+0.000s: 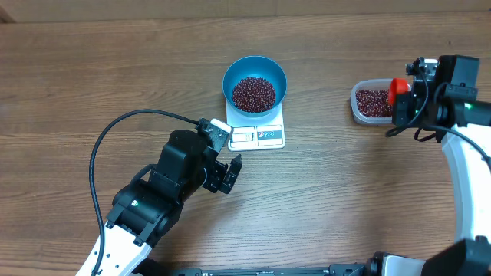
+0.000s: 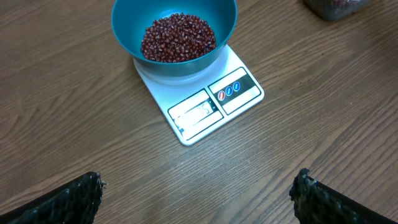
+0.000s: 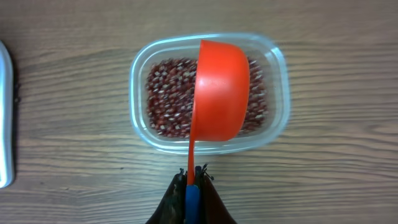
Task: Scoop item into bowl and weigh 150g on scale
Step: 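Carry the empty scoop back over the bean tub, then lower the red scoop into the tub and drag it through beans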
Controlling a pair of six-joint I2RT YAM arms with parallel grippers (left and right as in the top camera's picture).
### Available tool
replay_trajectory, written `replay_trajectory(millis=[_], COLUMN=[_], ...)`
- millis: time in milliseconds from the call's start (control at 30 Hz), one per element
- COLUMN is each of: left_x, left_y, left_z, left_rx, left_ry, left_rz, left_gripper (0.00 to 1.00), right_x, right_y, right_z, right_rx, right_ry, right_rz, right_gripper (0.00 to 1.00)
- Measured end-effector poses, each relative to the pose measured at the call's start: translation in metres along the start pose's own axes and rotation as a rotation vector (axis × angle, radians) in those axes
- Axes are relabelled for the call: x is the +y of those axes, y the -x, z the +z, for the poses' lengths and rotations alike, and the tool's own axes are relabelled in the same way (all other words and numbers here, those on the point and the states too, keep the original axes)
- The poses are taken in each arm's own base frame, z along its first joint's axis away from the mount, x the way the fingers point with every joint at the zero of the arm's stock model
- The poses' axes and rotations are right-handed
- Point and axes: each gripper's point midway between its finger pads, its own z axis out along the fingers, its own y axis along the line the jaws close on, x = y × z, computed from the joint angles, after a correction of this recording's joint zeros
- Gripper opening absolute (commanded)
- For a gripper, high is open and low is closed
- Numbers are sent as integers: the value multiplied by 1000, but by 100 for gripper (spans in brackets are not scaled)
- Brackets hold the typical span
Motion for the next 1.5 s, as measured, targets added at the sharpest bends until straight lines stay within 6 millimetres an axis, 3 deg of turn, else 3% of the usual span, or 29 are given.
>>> replay_trajectory(millis=[233, 400, 467, 767, 1000, 1500], left_x=[0, 0, 0, 0, 0, 0], left_y=[0, 0, 0, 0, 0, 0], left_z=[0, 0, 0, 0, 0, 0], left_rx=[0, 0, 0, 0, 0, 0], left_ry=[0, 0, 0, 0, 0, 0], left_rz=[0, 0, 0, 0, 0, 0], left_gripper=[100, 100, 99, 100, 99, 100], right_x=[6, 7, 7, 5, 3, -1], right_y=[-16, -21, -21, -15, -2, 21], right_z=[45, 61, 64, 74, 75, 76], right_rx=[112, 147, 148, 127, 75, -18], right_ry=[68, 83, 84, 82, 74, 61], right_rz=[23, 30, 34, 30, 43, 112], right_gripper=[4, 5, 12, 13, 21, 21])
